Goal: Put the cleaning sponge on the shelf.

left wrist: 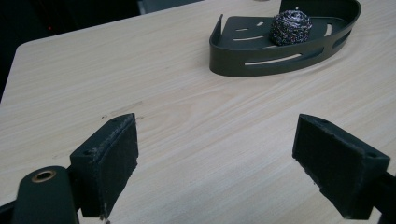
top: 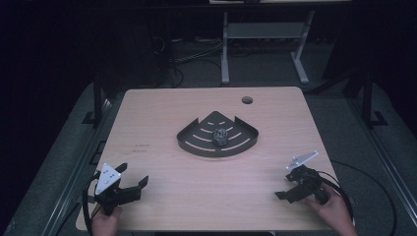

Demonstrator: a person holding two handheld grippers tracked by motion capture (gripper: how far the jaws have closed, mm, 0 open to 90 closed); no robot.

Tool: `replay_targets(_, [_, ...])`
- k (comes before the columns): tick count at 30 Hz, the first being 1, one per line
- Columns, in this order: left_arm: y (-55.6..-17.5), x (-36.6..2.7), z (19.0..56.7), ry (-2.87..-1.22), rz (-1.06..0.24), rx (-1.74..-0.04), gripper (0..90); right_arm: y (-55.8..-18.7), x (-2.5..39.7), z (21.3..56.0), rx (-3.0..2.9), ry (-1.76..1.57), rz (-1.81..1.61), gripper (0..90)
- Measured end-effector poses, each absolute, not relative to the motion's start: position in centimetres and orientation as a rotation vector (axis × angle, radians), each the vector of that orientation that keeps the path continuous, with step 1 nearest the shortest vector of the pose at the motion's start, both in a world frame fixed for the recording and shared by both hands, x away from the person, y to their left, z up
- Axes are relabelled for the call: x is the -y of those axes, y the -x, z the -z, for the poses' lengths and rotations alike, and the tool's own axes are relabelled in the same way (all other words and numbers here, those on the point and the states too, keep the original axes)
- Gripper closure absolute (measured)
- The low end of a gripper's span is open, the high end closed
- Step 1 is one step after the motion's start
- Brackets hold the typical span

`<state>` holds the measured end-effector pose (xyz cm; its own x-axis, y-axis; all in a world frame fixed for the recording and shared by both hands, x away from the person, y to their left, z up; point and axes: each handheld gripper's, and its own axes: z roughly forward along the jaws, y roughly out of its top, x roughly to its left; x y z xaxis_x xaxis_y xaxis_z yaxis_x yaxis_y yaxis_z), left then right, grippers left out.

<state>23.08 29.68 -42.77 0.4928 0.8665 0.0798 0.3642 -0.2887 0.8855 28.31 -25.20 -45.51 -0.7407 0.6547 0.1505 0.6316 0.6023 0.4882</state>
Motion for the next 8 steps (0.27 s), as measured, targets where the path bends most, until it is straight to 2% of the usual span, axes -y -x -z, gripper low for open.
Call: replay_targets(8, [-23.2,-29.5,42.8,-1.867,-0.723,-1.021,13.7,-25.9,25.0,45.5,-2.691,-1.131,-0.882,14.9])
